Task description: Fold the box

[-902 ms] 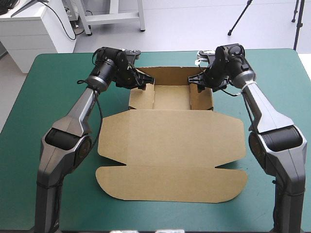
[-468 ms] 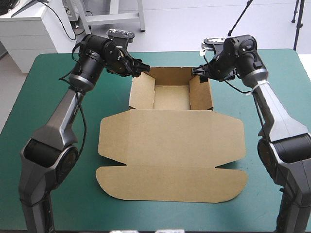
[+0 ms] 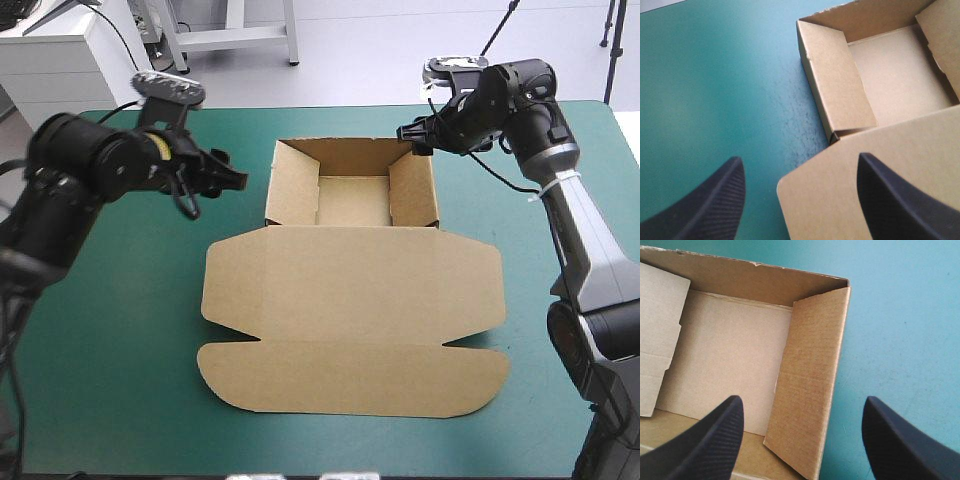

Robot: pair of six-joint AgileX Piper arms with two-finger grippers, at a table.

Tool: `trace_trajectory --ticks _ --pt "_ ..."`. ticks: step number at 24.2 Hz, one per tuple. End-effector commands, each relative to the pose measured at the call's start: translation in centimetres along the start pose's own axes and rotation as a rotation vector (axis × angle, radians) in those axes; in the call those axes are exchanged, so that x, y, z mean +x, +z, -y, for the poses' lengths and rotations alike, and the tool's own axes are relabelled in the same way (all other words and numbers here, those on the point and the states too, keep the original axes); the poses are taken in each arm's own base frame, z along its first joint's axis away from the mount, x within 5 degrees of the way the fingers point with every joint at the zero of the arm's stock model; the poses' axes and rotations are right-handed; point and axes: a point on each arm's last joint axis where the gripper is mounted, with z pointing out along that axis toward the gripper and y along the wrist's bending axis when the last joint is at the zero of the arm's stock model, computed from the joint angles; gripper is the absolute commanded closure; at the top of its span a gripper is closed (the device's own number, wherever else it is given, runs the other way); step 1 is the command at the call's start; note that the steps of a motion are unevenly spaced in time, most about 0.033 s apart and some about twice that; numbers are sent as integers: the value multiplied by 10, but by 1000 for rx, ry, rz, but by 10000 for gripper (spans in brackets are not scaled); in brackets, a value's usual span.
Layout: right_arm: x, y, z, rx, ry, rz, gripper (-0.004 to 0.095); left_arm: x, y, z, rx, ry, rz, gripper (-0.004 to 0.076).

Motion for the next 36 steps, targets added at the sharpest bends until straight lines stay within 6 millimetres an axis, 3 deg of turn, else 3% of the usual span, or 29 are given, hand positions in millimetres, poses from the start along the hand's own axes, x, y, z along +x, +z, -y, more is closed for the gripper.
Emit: trace_trajectory --ticks 1,9,13,21,27,31,36 --pt "-4 -38 -1 -5 -24 90 285 25 -48 -7 3 0 130 269" --pt "-5 -33 2 28 -34 81 285 95 -92 -15 24 10 185 269" --pt "-5 -3 2 16 -5 21 285 131 -111 -17 47 15 224 269" --pt "3 69 7 27 25 -122 285 188 -98 -19 48 29 198 269" --pt "7 91 9 36 26 -167 328 207 -94 -19 48 30 187 269" --pt "9 100 11 45 24 -184 477 210 -94 -20 46 30 163 269" --pt "8 100 15 83 -48 -182 929 211 -94 -20 46 30 160 269"
